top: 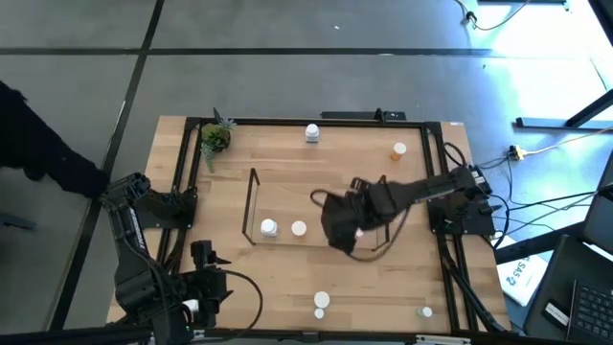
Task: Pick and place medicine bottles onto shelf by color
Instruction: Put the bottom left light blue pill bottle on the shelf aligned with the other light blue pill bottle
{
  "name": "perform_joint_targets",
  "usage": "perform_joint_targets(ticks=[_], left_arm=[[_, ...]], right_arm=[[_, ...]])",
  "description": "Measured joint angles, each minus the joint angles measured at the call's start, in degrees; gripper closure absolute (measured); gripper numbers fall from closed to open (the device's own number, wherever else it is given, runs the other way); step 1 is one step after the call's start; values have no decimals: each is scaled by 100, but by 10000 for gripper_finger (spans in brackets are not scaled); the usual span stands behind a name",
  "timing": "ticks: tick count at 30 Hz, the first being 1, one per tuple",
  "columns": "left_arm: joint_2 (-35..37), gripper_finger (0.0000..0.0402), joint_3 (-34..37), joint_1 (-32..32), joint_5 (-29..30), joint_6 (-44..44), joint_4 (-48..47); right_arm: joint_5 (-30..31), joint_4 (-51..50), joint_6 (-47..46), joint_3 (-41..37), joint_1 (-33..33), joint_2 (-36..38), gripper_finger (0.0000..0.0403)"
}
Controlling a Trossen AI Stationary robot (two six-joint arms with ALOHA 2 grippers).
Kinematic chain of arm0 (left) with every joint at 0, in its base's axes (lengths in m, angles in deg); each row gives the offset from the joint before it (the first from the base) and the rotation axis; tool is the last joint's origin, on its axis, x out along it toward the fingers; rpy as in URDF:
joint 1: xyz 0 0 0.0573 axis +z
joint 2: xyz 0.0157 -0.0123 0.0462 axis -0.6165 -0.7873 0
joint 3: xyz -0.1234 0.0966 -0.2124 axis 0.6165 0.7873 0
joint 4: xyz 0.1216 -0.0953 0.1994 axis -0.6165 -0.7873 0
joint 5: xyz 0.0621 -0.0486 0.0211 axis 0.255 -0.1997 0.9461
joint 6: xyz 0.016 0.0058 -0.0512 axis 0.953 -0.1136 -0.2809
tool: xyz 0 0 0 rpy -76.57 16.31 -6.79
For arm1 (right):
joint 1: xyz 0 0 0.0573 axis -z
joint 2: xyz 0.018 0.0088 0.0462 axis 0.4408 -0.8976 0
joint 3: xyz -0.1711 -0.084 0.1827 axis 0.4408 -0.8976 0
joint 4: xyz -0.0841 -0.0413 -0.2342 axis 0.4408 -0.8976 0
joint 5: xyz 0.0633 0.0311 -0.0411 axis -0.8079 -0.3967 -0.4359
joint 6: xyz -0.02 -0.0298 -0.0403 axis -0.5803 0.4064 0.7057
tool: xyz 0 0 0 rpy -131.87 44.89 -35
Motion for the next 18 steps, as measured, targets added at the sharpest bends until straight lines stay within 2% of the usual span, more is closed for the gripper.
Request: perform_joint_targets(ticks=[6,14,18], left_arm=[[0,95,0,-62,-13,-200,0],[2,95,58,-173,-22,-476,2],[2,95,312,-257,-255,-714,2]], right_arm=[[36,860,448,-169,-742,-1,211],[37,1937,2190,-169,-1652,-1,211],[39,2240,2346,-169,-1902,-1,211]])
